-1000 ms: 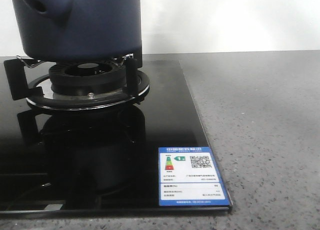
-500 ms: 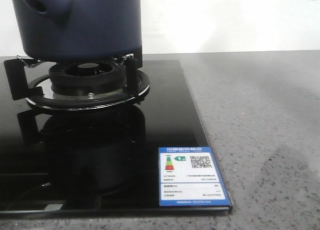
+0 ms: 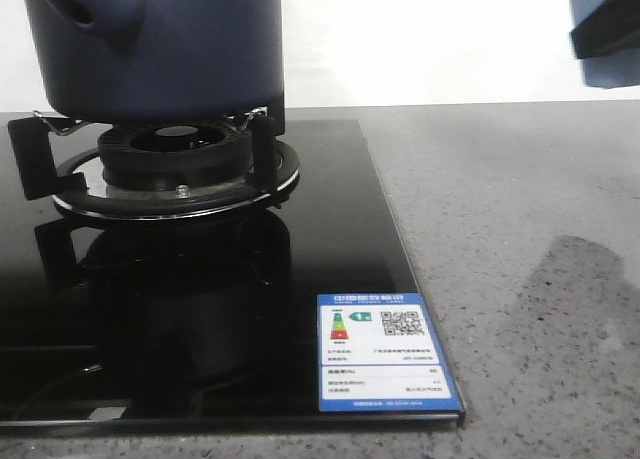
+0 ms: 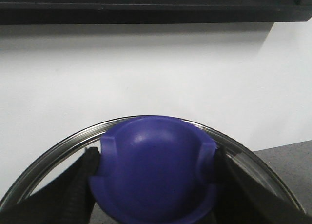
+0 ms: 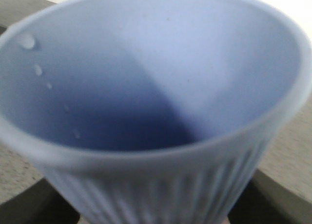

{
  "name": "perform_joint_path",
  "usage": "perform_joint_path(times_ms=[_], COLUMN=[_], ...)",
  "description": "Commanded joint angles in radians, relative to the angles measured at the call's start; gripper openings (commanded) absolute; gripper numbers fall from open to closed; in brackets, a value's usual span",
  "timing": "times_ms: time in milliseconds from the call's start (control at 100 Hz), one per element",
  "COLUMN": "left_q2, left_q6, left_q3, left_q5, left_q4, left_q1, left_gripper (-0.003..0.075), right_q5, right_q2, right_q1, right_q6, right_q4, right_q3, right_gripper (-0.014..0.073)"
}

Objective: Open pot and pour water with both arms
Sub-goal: 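Bring the cup back and lower it onto the counter with right gripper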

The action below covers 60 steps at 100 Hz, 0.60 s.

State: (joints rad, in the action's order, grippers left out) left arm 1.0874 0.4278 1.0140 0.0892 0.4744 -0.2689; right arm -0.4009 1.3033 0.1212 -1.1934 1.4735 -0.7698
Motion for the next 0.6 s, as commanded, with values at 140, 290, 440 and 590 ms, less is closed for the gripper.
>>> perform_joint_path(times_ms=[140, 290, 440, 590], left_q2=[-0.024, -0.024, -0.024, -0.024], left_q6=[-0.001, -0.001, -0.001, -0.001], left_q3=[0.045, 0.045, 0.045, 0.045], left_q5=[-0.102, -0.102, -0.102, -0.102], left_q4=[0.003, 0.003, 0.003, 0.003], left_q1=[0.002, 0.002, 0.002, 0.002], left_gripper=[0.0328, 0.0328, 0.0328, 0.0328], right_q5=[-0.199, -0.276, -0.324, -0.344], right_q2=[0.09, 0.162, 0.212, 0.255], right_q1=[0.006, 0.006, 0.006, 0.006], right_q6=[0.247, 0.326, 0.42, 0.482], right_q4=[-0.315, -0.355, -0.423, -0.47], right_q3=[-0.027, -0.027, -0.027, -0.027], right_gripper=[0.0336, 0.0336, 0.0336, 0.0336])
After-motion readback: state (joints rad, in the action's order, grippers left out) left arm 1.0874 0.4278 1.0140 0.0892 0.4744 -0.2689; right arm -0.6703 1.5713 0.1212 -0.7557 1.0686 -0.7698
